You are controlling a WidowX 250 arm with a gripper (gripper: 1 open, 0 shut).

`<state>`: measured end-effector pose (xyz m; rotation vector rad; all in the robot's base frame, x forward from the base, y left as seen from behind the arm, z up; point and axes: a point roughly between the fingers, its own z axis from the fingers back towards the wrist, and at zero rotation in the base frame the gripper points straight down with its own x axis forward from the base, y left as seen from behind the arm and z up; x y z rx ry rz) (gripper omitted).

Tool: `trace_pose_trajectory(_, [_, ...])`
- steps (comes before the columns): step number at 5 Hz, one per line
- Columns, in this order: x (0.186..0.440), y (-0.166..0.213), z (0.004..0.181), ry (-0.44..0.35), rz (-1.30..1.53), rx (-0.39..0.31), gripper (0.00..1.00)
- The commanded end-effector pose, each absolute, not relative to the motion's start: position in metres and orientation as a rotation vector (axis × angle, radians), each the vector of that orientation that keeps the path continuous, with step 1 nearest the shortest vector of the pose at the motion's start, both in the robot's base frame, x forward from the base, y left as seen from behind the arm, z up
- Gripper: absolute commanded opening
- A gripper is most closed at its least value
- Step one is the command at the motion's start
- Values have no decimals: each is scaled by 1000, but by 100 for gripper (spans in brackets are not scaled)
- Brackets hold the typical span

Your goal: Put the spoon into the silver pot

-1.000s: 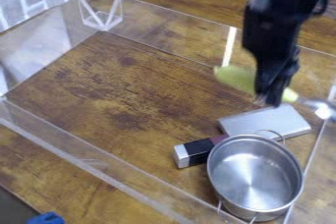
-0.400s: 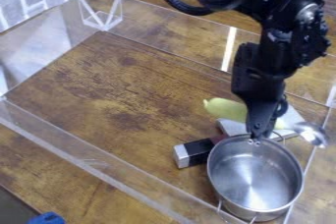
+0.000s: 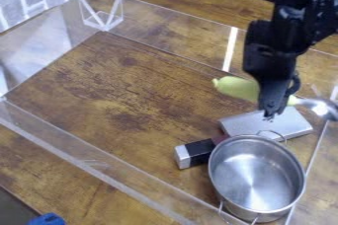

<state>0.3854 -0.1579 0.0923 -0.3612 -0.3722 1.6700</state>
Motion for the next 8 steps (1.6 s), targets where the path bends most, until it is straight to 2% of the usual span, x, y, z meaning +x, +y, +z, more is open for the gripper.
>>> trace_pose_trajectory(1, [400,-160,124,-423,1735,-472,0])
trace_pose_trajectory(2, [412,-155,130,-455,1809,-498,0])
trace_pose_trajectory(4, [392,-153,127,-476,1847,-586,0])
trace_pose_trajectory(5, [373,-158,128,-460,1807,-576,0])
trace_pose_trajectory(7, [372,-157,137,-442,1783,-564,0])
trace_pose_trajectory(8, [362,-159,153,-459,1850,-550,0])
